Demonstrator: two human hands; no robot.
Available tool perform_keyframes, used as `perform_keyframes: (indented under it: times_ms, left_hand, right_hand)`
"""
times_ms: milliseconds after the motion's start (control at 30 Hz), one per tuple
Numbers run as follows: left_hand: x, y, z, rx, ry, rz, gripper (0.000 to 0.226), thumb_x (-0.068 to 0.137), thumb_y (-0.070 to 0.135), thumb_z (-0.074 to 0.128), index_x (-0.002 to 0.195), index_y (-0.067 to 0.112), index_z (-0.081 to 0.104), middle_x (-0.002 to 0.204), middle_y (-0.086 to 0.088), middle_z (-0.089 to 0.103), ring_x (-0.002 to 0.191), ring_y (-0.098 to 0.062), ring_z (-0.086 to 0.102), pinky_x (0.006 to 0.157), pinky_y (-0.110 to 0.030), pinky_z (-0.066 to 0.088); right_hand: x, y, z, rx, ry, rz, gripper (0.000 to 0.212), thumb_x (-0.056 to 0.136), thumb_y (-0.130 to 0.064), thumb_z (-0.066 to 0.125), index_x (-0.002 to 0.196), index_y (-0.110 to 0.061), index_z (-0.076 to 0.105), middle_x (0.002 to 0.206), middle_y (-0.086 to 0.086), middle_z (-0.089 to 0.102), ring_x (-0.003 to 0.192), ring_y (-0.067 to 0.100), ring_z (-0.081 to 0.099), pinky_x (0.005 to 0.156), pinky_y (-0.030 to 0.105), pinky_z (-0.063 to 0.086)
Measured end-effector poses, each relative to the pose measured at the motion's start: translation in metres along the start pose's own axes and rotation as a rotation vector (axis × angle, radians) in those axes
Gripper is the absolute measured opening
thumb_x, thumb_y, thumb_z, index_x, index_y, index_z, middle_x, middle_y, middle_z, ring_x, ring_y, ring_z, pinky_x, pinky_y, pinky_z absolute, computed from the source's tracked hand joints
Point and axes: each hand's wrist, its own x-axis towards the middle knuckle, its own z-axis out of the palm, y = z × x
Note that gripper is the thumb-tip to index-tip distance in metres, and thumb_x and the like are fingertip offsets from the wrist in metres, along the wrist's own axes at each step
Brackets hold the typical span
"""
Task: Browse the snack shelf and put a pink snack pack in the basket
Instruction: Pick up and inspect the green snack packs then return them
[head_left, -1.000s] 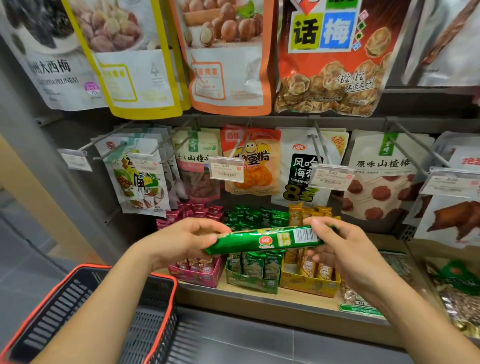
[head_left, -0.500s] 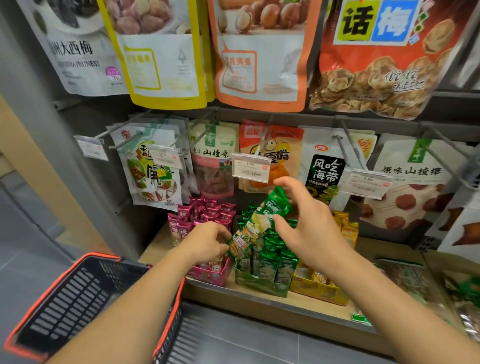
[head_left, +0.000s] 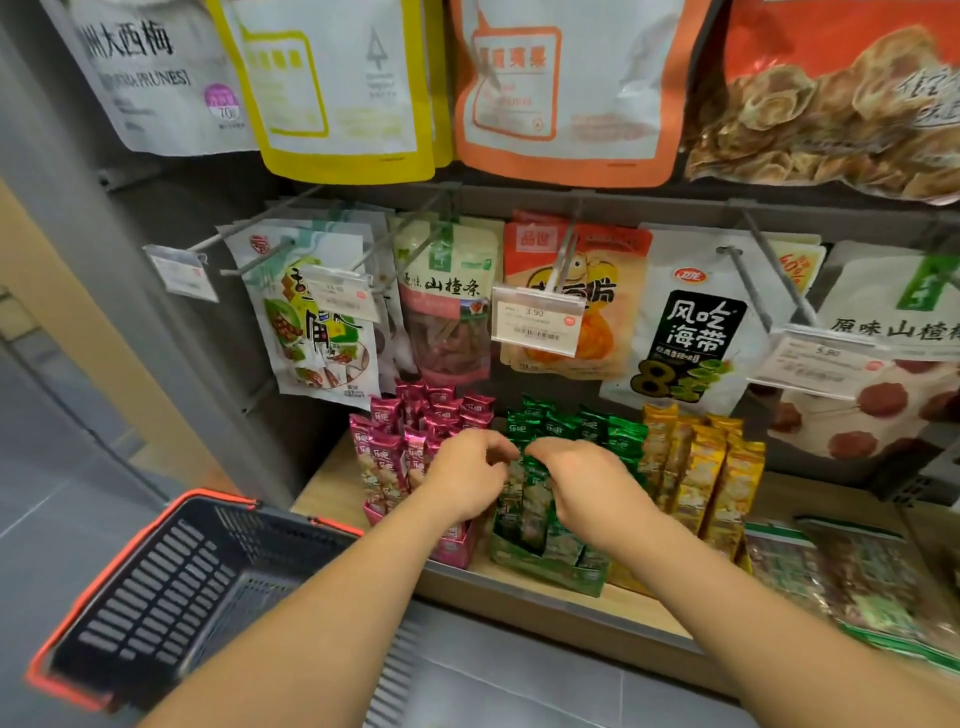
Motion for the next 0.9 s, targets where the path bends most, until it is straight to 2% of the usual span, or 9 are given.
perform_keyframes:
  times_ms: [100,267,333,400,500,567,667,767,900]
  left_hand:
    - [0.001,0.002,0.002,0.127,0.117,0.099,0.038,0.089,0.001,0.053,0.123,0.016,0.064,0.126,-0.005,0.06,0.11,-0.023,0.06,0.102,-0.029,0.043]
    - [0.006,0.009,0.012,0.348,-0.01,0.131,0.06,0.09,0.002,0.05,0.148,0.014,0.035,0.154,-0.009,0.029,0.136,-0.028,0.039,0.112,-0.035,0.033]
    - [0.008,0.009,0.013,0.405,-0.043,0.097,0.061,0.092,0.005,0.05,0.149,0.015,0.031,0.152,-0.008,0.029,0.133,-0.029,0.041,0.109,-0.037,0.037]
    - [0.009,0.009,0.013,0.456,-0.049,0.083,0.052,0.094,0.01,0.052,0.144,0.014,0.04,0.142,-0.01,0.038,0.124,-0.03,0.049,0.102,-0.037,0.041]
    - [0.008,0.014,0.011,0.558,0.029,0.122,0.032,0.092,0.008,0.054,0.123,0.014,0.063,0.12,-0.008,0.053,0.109,-0.028,0.057,0.089,-0.035,0.046]
    - [0.006,0.018,0.009,0.643,0.071,0.155,0.025,0.09,0.007,0.056,0.111,0.014,0.069,0.11,-0.007,0.057,0.102,-0.028,0.06,0.084,-0.035,0.049]
    - [-0.002,0.027,-0.001,0.694,0.17,0.208,0.02,0.087,0.007,0.057,0.104,0.013,0.067,0.103,-0.005,0.056,0.092,-0.029,0.062,0.074,-0.038,0.05]
    - [-0.016,0.041,-0.016,0.762,0.314,0.267,0.027,0.081,0.005,0.059,0.106,0.014,0.062,0.106,-0.004,0.056,0.09,-0.029,0.062,0.059,-0.037,0.041]
    - [-0.045,0.061,-0.043,0.841,0.422,0.244,0.031,0.085,0.01,0.057,0.114,0.018,0.051,0.106,-0.003,0.065,0.087,-0.033,0.068,0.057,-0.035,0.034]
  right_hand:
    - [0.002,0.002,0.019,-0.104,-0.01,-0.013,0.053,0.081,0.003,0.057,0.129,-0.02,0.054,0.121,0.002,0.062,0.11,0.028,0.052,0.087,0.043,0.048]
    - [0.005,0.0,0.027,-0.2,0.024,-0.014,0.034,0.091,-0.03,0.05,0.121,-0.022,0.064,0.139,0.002,0.045,0.131,0.028,0.024,0.099,0.05,0.025]
    - [0.006,0.001,0.025,-0.185,-0.007,-0.004,0.04,0.095,-0.041,0.04,0.12,-0.021,0.062,0.139,0.003,0.042,0.132,0.028,0.024,0.101,0.052,0.022]
    - [0.001,0.002,0.026,-0.166,-0.038,-0.013,0.046,0.096,-0.047,0.037,0.133,-0.023,0.05,0.138,0.0,0.043,0.131,0.025,0.029,0.102,0.051,0.023]
    - [-0.009,0.005,0.031,-0.136,-0.002,-0.023,0.054,0.097,-0.045,0.039,0.146,-0.027,0.031,0.143,-0.006,0.043,0.136,0.019,0.03,0.108,0.05,0.018]
    - [-0.015,0.006,0.031,-0.104,0.037,-0.008,0.055,0.097,-0.042,0.039,0.148,-0.027,0.026,0.145,-0.007,0.044,0.14,0.017,0.028,0.111,0.05,0.016]
    - [-0.019,0.005,0.027,-0.033,0.07,0.008,0.061,0.098,-0.041,0.04,0.151,-0.03,0.013,0.148,-0.007,0.045,0.144,0.016,0.024,0.113,0.051,0.014]
    - [-0.022,0.003,0.018,0.038,0.115,-0.006,0.066,0.099,-0.041,0.041,0.152,-0.036,0.003,0.152,-0.009,0.039,0.148,0.014,0.017,0.114,0.051,0.013]
    - [-0.029,0.001,-0.003,0.117,0.203,0.037,0.058,0.1,-0.043,0.039,0.152,-0.032,0.017,0.156,-0.006,0.033,0.148,0.01,0.015,0.115,0.045,0.015]
